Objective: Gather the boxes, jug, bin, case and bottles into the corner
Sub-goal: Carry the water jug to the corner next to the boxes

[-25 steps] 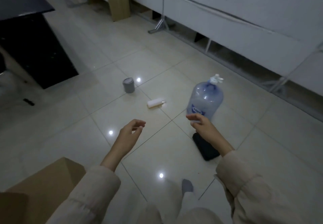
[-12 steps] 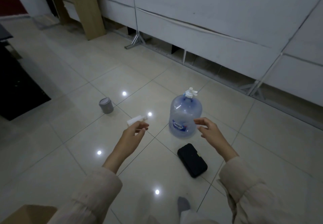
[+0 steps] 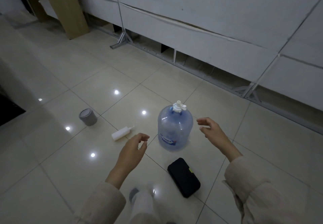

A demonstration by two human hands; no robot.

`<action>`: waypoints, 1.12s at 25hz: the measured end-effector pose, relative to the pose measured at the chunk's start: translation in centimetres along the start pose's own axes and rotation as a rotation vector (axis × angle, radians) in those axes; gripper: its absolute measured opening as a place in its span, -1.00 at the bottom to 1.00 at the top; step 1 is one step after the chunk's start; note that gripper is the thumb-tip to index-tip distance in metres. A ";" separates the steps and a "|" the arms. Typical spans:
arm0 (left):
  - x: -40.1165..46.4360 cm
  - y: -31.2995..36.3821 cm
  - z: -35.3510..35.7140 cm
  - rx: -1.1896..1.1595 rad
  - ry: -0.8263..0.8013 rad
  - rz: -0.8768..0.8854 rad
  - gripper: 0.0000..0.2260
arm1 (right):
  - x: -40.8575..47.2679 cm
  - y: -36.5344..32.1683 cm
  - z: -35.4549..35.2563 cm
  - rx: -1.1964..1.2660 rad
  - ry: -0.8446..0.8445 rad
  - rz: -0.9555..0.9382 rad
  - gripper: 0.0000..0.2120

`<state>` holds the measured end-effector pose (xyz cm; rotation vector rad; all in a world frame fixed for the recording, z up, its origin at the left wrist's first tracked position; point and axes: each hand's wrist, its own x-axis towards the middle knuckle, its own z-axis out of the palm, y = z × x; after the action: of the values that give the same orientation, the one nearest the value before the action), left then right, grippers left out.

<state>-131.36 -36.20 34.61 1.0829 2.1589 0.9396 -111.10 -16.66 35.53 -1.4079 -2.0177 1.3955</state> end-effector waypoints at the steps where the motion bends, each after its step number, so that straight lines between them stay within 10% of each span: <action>1: 1.8 -0.3 0.0 0.027 -0.010 0.004 -0.82 | 1.7 0.3 0.3 0.001 0.001 0.021 -0.73; 14: 31.5 -2.4 -1.0 0.464 -0.291 0.301 -0.69 | 22.0 -0.5 7.6 -0.330 -0.038 0.336 -0.54; 28: 45.3 -9.1 15.3 0.628 -0.664 0.514 -0.36 | 35.4 10.8 13.3 -0.658 -0.085 0.315 -0.36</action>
<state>-148.51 2.83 11.26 1.9733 1.6438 0.0022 -131.08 6.60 10.97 -2.0295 -2.5337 0.9271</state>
